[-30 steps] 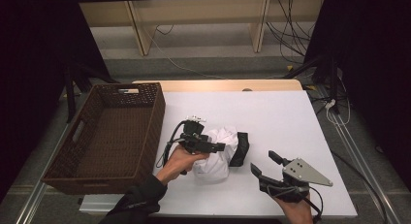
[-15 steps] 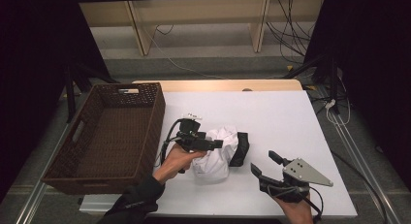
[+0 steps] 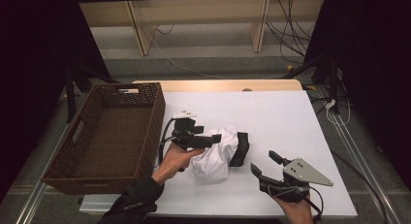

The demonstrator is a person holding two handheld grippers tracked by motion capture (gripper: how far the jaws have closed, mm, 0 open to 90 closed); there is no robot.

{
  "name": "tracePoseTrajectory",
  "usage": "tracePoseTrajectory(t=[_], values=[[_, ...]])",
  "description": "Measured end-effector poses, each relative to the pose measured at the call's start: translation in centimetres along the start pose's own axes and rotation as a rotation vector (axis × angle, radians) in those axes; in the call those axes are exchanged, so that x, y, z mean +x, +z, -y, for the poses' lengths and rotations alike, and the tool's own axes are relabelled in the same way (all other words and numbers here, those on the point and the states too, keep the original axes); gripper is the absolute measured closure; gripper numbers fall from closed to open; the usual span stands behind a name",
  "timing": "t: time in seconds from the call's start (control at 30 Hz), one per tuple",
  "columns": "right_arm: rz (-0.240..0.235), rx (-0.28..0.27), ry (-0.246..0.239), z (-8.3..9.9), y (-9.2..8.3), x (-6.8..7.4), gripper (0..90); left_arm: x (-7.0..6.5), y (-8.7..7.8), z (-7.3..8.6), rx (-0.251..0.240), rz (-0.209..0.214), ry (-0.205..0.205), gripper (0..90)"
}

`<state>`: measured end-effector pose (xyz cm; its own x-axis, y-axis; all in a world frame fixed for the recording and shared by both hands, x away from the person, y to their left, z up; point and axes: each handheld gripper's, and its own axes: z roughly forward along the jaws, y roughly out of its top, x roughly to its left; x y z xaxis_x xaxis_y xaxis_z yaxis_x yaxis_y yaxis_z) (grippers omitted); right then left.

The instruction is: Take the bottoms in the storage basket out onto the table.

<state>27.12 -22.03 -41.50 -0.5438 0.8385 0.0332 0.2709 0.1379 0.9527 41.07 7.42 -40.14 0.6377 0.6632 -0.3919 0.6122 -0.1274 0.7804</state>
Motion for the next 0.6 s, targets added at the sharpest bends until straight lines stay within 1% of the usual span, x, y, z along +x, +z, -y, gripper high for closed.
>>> tracePoseTrajectory(t=[0.17, 0.3, 0.47, 0.6], values=[[-0.001, -0.004, -0.001, -0.01, -0.01, -0.01, 28.9, -0.08, -0.31, -0.01, -0.017, -0.003, 0.010, 14.6], [-0.002, -0.005, -0.002, -0.02, -0.02, -0.01, 28.8, -0.14, -0.53, 0.06, -0.043, -0.004, 0.012, 14.6], [-0.004, -0.004, -0.002, -0.01, -0.01, 0.01, 28.6, -0.30, -0.83, -0.01, -0.064, -0.001, 0.018, 14.6], [-0.004, -0.001, -0.002, -0.01, 0.00, 0.02, 28.4, -0.43, -0.95, 0.01, -0.061, -0.001, 0.021, 14.6]])
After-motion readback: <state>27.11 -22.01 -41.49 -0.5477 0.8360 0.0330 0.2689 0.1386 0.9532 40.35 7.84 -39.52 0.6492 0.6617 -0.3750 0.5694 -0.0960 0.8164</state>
